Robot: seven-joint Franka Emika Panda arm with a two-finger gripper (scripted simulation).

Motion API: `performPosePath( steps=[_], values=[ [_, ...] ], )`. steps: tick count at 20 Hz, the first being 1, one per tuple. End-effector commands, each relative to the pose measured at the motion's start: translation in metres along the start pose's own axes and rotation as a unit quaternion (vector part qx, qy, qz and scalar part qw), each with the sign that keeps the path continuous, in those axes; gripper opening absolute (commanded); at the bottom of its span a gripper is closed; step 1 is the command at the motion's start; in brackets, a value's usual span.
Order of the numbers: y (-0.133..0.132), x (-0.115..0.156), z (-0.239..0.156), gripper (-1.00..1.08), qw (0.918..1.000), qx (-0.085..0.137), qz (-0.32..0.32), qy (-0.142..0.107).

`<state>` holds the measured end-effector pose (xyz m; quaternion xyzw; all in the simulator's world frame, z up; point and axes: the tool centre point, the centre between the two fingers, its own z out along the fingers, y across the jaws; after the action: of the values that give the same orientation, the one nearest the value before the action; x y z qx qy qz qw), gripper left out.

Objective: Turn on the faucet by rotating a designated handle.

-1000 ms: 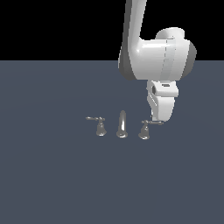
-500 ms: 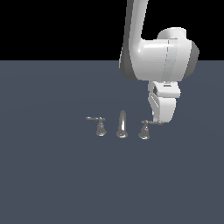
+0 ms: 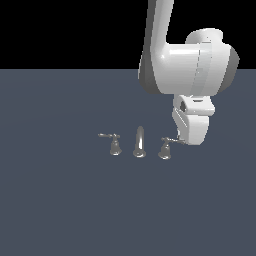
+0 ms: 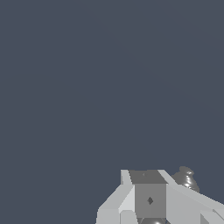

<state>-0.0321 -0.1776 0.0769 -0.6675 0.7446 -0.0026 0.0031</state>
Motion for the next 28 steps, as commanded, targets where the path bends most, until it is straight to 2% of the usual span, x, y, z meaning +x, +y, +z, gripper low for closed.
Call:
performPosePath(
  steps=[1, 14, 16, 28],
  values=[
    [0.004, 0.0, 0.0, -1.0, 1.0, 0.0, 0.0, 0.0],
    [0.05, -0.006, 0.0, -1.0, 1.0, -0.004, 0.006, 0.001],
    [0.044, -0.001, 0.001, -1.0, 1.0, -0.001, 0.008, 0.002],
    [0.069, -0.045, 0.0, -1.0, 1.0, -0.004, 0.006, 0.001]
  ],
)
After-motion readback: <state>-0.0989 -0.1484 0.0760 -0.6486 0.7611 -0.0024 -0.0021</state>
